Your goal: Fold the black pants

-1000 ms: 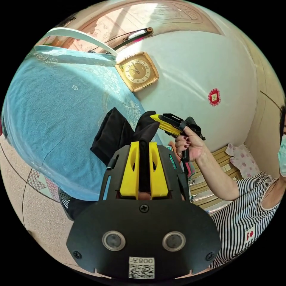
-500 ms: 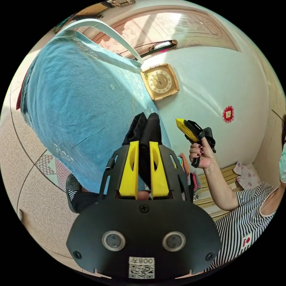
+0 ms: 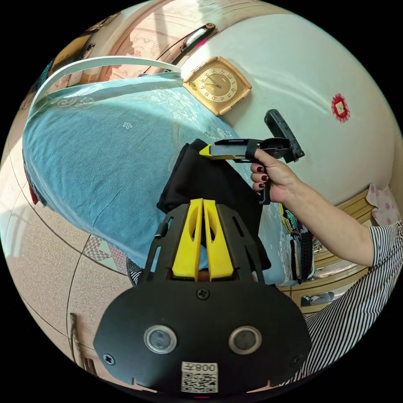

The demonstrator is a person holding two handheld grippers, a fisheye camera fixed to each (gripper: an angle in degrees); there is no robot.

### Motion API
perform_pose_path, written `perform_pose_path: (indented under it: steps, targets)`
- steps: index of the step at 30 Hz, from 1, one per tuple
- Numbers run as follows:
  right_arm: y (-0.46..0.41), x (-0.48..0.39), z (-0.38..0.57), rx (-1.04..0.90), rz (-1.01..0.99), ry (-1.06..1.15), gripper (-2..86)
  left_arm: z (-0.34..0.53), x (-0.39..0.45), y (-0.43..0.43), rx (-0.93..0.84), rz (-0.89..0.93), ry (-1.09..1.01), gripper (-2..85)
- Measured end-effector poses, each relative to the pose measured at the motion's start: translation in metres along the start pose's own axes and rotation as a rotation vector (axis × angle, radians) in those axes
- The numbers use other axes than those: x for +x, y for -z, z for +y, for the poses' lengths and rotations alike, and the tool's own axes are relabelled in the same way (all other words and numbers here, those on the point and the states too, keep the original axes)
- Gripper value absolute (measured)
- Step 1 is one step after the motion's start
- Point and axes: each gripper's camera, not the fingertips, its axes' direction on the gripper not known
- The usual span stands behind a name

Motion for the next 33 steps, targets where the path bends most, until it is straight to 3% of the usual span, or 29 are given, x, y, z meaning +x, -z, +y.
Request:
perform_pose_path:
  steps: [3,9,13,17,20,24,27,33]
  targets:
    - [0.042,0.018,0.043,0.091,-0.068,0.048,0.1,0.007,0.015,0.006,0.047,0.005,-0.013,0.1]
    - [0.036,0.072,0.122,-0.019,0.176,-0.067,0.0,0.011,0.028,-0.020,-0.034,-0.058,-0.020,0.1]
    - [0.034,0.100,0.132,-0.017,0.067,-0.130,0.0,0.017,0.037,-0.025,-0.034,-0.059,0.032,0.0]
    - [0.064,0.091,0.150,0.064,0.119,-0.058,0.0,0.018,0.064,-0.027,-0.041,-0.105,-0.002,0.0]
    - [0.086,0.109,0.175,0.150,0.138,-0.123,0.0,0.017,0.085,-0.033,-0.037,-0.097,-0.058,0.0]
    - [0.073,0.152,0.190,0.058,0.151,-0.218,0.0,0.016,0.095,-0.067,-0.165,-0.168,-0.063,0.0]
    - [0.087,0.155,0.200,0.089,0.151,-0.208,0.0,0.018,0.110,-0.068,-0.155,-0.188,-0.046,0.0]
    - [0.120,0.155,0.251,0.200,0.129,-0.159,0.0,0.029,0.161,-0.089,-0.221,-0.100,-0.181,0.1]
